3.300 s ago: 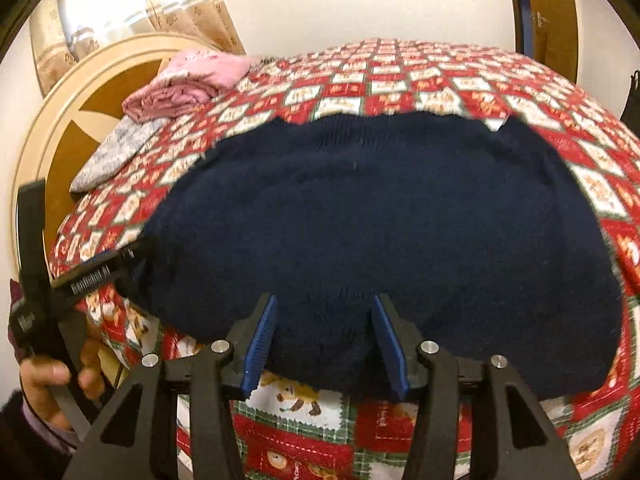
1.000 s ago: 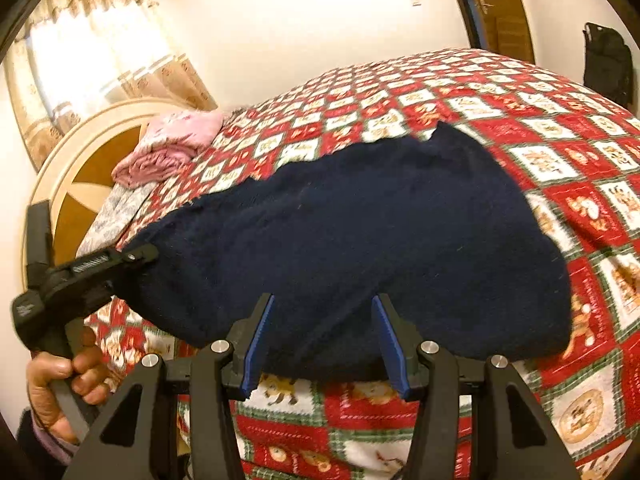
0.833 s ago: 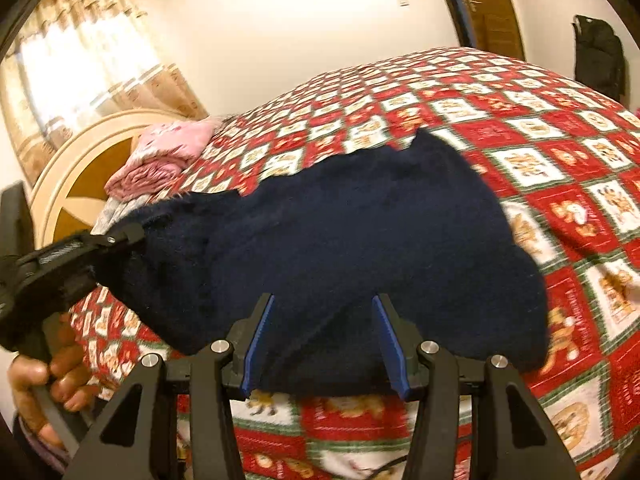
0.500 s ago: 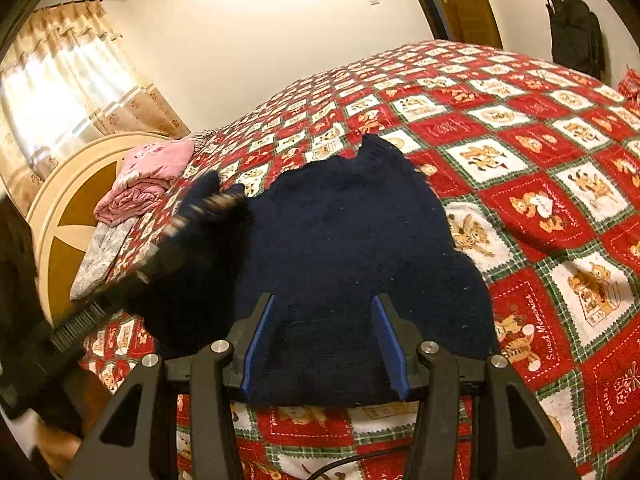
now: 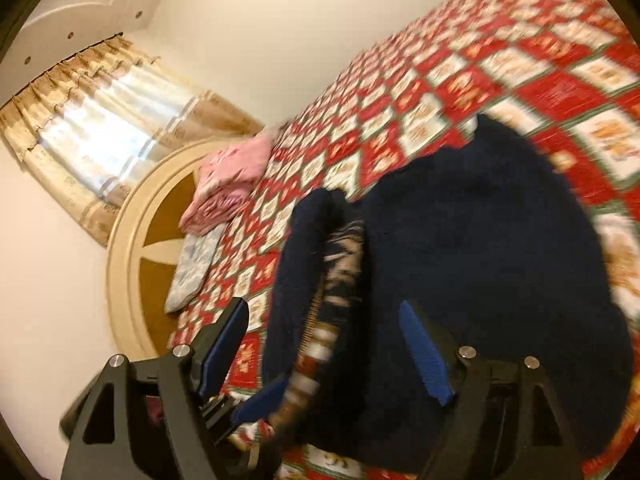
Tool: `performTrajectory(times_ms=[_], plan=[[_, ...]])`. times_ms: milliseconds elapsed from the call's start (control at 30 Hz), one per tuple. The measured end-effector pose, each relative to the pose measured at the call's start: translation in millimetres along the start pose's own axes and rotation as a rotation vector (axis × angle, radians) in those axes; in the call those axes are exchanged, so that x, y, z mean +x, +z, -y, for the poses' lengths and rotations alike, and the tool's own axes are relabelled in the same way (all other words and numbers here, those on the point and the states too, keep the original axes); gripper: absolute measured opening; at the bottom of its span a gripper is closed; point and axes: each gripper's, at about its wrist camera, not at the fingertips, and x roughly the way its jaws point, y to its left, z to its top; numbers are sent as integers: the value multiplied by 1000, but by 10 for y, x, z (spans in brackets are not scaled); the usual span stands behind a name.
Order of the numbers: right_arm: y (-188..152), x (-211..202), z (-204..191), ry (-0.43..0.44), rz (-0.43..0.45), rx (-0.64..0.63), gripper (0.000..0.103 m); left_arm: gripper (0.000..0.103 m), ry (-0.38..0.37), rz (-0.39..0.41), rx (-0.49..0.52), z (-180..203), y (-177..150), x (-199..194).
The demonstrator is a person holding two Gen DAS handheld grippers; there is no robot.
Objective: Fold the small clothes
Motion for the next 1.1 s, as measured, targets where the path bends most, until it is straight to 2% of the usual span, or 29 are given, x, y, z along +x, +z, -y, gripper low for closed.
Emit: performTrajectory(times_ms=[100, 167, 300, 367, 467, 500, 567, 700, 733, 767, 800, 867, 967, 1100], plan=[[68, 218, -32, -16, -45, -20, 79, 76, -15, 3, -11, -149, -35, -149], [94, 277, -25, -26, -56, -44, 79, 76, 18, 14, -57, -340, -47, -218], [124, 447, 61, -45, -69, -14, 79, 77, 45, 43, -264, -891, 2, -239], [78, 561, 101, -5, -106, 31, 79, 77, 62, 42, -361, -1161, 67, -167], [-1, 685, 4, 41, -158, 13, 79, 77, 170, 38, -398, -1420, 181, 27], [-25, 732, -74, 24, -175, -24, 79, 77, 200, 19, -407, -1491, 202, 122], [-33, 816, -159, -40, -194, -75, 79, 77, 212, -18, -439, -1630, 212, 289], [-14, 923, -148, -52, -176, -70, 79, 77, 187, -74, -541, -1699, 135, 576], [-26, 929, -182, -62, -165, -100, 77, 77, 185, -74, -545, -1667, 104, 579], [-42, 934, -196, -74, -164, -124, 55, 77, 190, -70, -543, -1650, 96, 589], [-72, 974, -247, -84, -185, -164, 43, 77, 199, -64, -538, -1622, 93, 582], [-98, 953, -331, -112, -168, -220, 37, 77, 209, -64, -529, -1621, 111, 582], [-91, 889, -558, -174, -127, -347, 33, 77, 199, -61, -549, -1670, 166, 568], [-2, 630, -813, -181, -66, -456, 32, 77, 205, -3, -521, -1582, 330, 442]])
